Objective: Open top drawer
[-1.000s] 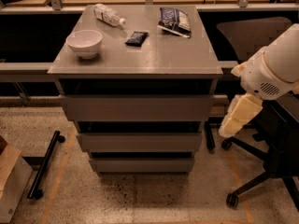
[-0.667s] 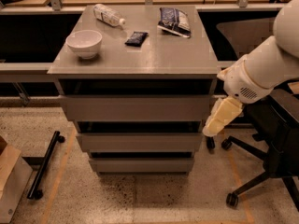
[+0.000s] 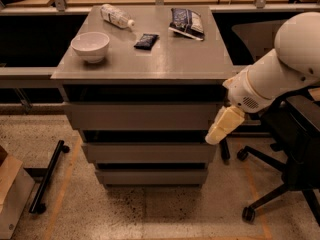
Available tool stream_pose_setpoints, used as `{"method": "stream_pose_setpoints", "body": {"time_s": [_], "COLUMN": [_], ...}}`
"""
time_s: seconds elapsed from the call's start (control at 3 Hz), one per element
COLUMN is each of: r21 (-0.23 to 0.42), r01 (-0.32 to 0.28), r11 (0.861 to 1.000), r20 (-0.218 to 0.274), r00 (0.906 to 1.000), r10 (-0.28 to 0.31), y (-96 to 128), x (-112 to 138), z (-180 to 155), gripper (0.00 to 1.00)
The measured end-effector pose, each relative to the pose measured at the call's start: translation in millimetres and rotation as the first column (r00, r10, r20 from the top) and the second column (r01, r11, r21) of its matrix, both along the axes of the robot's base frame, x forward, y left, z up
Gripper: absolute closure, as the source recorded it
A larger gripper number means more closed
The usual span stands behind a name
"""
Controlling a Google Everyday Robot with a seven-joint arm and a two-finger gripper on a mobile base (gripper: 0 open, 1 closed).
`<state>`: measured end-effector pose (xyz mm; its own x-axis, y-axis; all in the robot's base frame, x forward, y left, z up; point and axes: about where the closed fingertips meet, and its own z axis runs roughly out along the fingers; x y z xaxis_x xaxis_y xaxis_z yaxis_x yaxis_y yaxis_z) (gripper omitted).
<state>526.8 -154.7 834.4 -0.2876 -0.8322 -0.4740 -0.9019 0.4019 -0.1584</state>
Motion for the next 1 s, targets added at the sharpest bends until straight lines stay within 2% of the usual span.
{"method": "stream_pose_setpoints", "body": {"time_s": [0.33, 0.67, 1.0], "r21": [0.014, 0.025, 0.076], "r01": [0.039, 0.026, 0.014], "r11": [0.999, 0.999, 0.997], "r20": [-0.033, -0.043, -0.037], "r00": [0.9987, 0.9988, 0.9993], "r10": [-0.038, -0.025, -0.012], "y": [-11, 3, 15], "x": [-8, -1, 15], "z": [-6, -27, -46], "gripper": [0.0, 0.0, 0.0]}}
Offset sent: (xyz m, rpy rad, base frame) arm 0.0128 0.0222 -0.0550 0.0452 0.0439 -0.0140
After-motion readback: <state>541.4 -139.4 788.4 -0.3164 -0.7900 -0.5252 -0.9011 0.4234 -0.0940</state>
